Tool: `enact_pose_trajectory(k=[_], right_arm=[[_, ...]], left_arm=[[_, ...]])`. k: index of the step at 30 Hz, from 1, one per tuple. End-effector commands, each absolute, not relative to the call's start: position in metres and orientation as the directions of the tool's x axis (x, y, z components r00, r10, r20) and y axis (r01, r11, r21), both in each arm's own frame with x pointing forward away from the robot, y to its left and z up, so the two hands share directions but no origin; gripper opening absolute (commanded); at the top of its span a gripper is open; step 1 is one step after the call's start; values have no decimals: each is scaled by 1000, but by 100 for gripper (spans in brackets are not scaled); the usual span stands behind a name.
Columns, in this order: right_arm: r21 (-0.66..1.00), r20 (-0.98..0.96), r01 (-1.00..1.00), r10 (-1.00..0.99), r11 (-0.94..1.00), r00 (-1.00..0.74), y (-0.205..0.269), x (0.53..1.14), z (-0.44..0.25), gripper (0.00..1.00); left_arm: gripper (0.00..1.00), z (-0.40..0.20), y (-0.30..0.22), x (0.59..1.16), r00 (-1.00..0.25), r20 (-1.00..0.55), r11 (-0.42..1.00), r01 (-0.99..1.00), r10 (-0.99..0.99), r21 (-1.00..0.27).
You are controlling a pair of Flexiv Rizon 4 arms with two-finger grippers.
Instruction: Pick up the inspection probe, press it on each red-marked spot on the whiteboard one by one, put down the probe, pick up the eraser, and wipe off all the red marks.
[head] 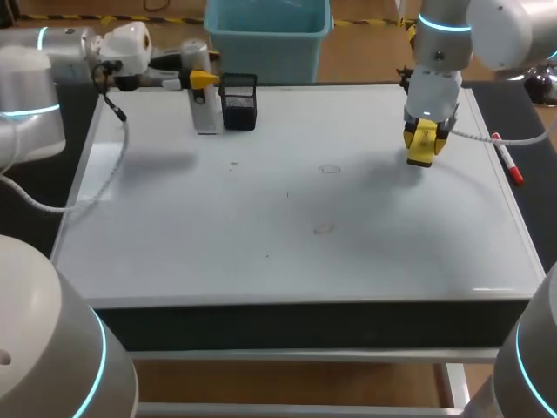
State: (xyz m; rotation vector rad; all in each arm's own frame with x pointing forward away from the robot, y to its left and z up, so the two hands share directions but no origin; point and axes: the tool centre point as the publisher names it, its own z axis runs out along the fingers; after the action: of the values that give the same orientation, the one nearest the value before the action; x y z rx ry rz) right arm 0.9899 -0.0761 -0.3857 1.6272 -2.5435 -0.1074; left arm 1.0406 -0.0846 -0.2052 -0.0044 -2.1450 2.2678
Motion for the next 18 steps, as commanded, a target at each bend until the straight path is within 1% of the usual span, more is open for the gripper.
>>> enact_pose_trajectory(k=[1, 10, 12, 18], right_arm=[[124, 65, -900, -909, 417, -412, -77, 990, -385, 0], [124, 65, -900, -909, 417, -412, -77, 990, -385, 0], [124, 65, -900, -909, 417, -412, -77, 990, -385, 0], [124, 65, -900, -909, 417, -412, -77, 990, -385, 0]], left_arm=[[0, -200, -106, 1023, -1000, 14, -56, -14, 2, -998], [0, -204, -156, 997, -996, 4, -40, -7, 91, -999], [0, -208, -167, 994, -994, 15, -56, -21, 105, -998], [0, -213, -190, 990, -995, 15, -66, -21, 96, -998]])
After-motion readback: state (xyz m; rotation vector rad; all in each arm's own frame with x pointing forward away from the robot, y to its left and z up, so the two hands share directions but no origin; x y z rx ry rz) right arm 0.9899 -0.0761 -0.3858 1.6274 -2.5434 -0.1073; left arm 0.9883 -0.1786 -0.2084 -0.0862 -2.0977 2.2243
